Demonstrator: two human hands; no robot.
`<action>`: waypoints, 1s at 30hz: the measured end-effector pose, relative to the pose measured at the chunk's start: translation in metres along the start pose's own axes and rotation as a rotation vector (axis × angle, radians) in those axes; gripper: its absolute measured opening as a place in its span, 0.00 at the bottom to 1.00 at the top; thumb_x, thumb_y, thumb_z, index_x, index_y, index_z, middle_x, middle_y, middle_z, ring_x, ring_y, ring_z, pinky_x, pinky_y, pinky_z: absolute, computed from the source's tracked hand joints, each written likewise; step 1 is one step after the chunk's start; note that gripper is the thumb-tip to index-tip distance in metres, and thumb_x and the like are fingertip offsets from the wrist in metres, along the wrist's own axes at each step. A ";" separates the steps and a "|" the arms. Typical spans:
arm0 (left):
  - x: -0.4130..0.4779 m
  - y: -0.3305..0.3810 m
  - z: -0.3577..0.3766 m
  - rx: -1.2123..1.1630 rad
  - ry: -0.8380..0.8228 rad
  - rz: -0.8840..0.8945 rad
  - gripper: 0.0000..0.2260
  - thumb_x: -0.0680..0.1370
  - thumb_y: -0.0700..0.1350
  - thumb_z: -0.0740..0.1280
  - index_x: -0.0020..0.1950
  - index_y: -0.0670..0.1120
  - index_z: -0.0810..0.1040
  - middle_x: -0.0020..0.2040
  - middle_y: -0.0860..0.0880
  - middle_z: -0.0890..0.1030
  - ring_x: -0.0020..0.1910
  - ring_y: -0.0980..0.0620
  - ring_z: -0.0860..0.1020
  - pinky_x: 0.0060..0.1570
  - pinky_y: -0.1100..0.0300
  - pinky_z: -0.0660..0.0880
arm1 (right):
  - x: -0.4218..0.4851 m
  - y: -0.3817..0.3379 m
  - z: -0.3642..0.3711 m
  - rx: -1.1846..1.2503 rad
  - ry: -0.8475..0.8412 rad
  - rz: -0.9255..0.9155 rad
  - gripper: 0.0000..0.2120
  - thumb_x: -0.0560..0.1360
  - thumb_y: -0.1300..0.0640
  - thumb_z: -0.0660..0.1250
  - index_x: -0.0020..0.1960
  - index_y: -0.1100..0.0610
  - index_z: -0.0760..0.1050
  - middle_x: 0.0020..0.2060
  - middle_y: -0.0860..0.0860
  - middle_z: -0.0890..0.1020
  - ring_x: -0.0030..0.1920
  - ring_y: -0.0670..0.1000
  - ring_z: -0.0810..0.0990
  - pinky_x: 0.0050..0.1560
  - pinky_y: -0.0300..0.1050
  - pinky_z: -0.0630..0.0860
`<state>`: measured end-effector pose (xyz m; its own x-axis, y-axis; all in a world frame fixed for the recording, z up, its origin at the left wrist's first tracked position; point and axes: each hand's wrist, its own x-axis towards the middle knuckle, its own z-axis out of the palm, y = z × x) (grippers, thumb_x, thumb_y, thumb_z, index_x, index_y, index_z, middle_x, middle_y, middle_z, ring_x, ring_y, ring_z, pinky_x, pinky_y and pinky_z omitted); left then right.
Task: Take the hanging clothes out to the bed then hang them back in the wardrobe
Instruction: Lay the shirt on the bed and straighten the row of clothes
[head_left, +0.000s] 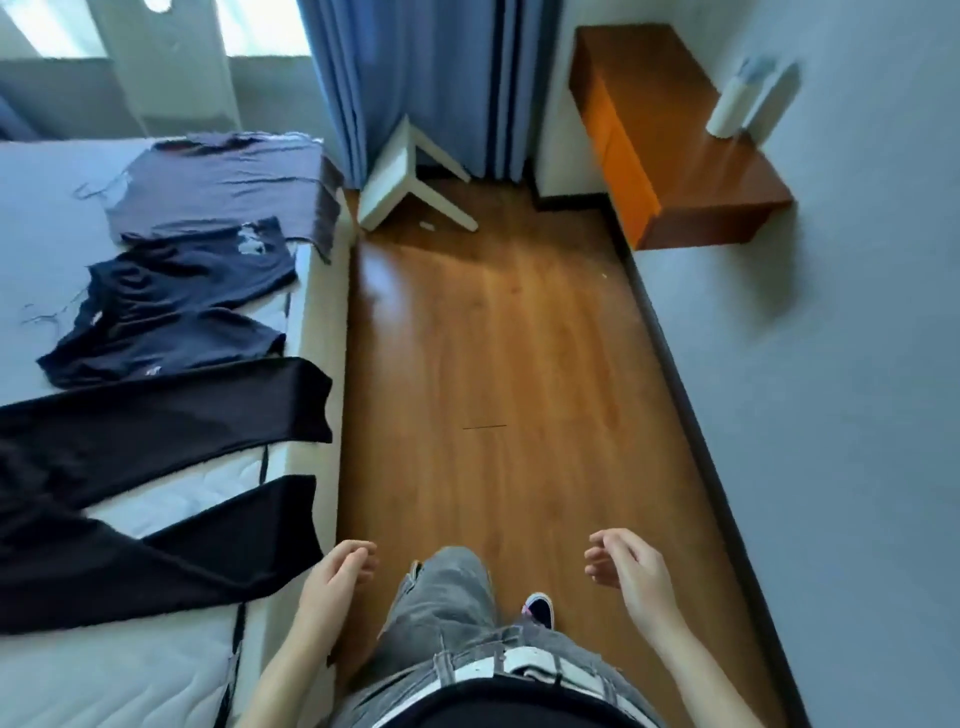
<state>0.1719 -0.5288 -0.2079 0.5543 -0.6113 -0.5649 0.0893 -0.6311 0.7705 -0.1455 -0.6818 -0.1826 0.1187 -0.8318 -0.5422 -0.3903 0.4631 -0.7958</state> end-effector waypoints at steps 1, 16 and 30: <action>-0.001 0.000 0.000 -0.037 0.058 -0.027 0.11 0.81 0.40 0.60 0.45 0.45 0.82 0.41 0.43 0.83 0.41 0.47 0.80 0.44 0.58 0.75 | 0.023 -0.015 0.002 -0.033 -0.059 -0.011 0.13 0.81 0.61 0.59 0.46 0.62 0.80 0.38 0.59 0.84 0.38 0.57 0.83 0.43 0.54 0.81; 0.181 0.084 -0.025 -0.357 0.398 -0.245 0.11 0.80 0.41 0.60 0.45 0.45 0.82 0.43 0.45 0.83 0.42 0.49 0.79 0.44 0.59 0.74 | 0.325 -0.209 0.140 -0.247 -0.344 0.001 0.12 0.81 0.65 0.57 0.46 0.65 0.78 0.38 0.62 0.82 0.32 0.55 0.82 0.33 0.42 0.80; 0.367 0.192 -0.125 -0.595 0.699 -0.334 0.12 0.81 0.40 0.57 0.46 0.47 0.79 0.43 0.46 0.81 0.42 0.49 0.77 0.42 0.62 0.73 | 0.497 -0.429 0.408 -0.516 -0.746 -0.162 0.12 0.80 0.65 0.57 0.46 0.63 0.78 0.37 0.58 0.81 0.32 0.52 0.80 0.36 0.41 0.79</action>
<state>0.4962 -0.8146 -0.2301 0.7729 0.0976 -0.6270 0.6280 -0.2586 0.7340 0.4538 -1.1692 -0.2210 0.6950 -0.3788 -0.6111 -0.6554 0.0154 -0.7551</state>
